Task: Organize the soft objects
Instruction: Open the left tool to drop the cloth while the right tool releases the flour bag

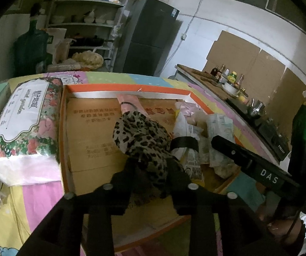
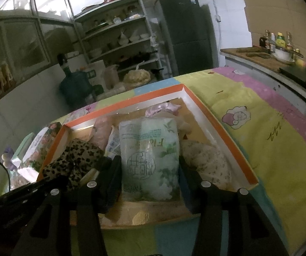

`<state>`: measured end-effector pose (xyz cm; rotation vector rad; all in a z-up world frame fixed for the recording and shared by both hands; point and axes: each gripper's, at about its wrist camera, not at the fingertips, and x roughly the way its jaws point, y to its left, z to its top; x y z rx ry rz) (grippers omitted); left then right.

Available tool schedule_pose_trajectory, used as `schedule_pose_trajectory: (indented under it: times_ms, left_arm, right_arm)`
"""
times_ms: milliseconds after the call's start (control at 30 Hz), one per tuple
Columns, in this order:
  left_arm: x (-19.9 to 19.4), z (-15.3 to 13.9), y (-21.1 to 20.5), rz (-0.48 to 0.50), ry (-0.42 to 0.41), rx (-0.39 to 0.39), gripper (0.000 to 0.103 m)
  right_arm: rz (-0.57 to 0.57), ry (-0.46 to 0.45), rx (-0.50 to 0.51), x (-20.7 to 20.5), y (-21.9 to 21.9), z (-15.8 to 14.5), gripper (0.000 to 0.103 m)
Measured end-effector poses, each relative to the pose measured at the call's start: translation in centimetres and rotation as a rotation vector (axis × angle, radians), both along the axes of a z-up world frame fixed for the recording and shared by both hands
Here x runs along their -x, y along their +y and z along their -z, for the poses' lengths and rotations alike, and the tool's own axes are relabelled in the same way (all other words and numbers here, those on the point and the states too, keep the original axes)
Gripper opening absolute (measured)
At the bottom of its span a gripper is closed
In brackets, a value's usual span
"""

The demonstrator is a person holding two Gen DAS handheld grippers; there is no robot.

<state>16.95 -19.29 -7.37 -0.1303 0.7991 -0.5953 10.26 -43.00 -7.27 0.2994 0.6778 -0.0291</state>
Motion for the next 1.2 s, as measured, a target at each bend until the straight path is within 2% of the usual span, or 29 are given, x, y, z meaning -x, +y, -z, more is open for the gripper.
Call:
schedule_pose_trajectory:
  times_ms: [133, 267, 400, 633, 767, 933, 1000, 1200]
  left_arm:
    - [0.1, -0.1, 0.1, 0.004, -0.005, -0.005, 0.036]
    - [0.4, -0.3, 0.1, -0.004, -0.014, -0.007, 0.047]
    - [0.6, -0.5, 0.6, -0.017, -0.015, -0.002, 0.053]
    - [1.4, -1.6, 1.2, -0.032, -0.049, 0.001, 0.055]
    - [2.0, -2.2, 1.6, -0.038, -0.071, 0.006, 0.067]
    - [2.8, -2.8, 2.1, -0.051, -0.099, 0.013, 0.071]
    - [3.1, -3.1, 2.3, -0.056, -0.111, 0.016, 0.078]
    - [3.9, -4.0, 2.9, -0.078, -0.150, 0.005, 0.078]
  right_arm:
    - [0.008, -0.004, -0.003, 0.1, 0.0, -0.1, 0.058]
    - [0.015, -0.011, -0.004, 0.3, -0.1, -0.4, 0.061]
    - [0.022, -0.021, -0.005, 0.7, -0.2, -0.7, 0.062]
    - [0.024, -0.037, -0.005, 1.3, 0.0, -1.3, 0.062]
    - [0.027, -0.052, -0.002, 1.9, 0.2, -1.9, 0.062]
    - [0.041, -0.073, 0.003, 2.8, 0.4, -2.6, 0.068]
    - [0.044, -0.081, 0.003, 3.2, 0.4, -2.8, 0.068]
    - [0.049, -0.102, 0.003, 4.2, 0.7, -3.6, 0.069]
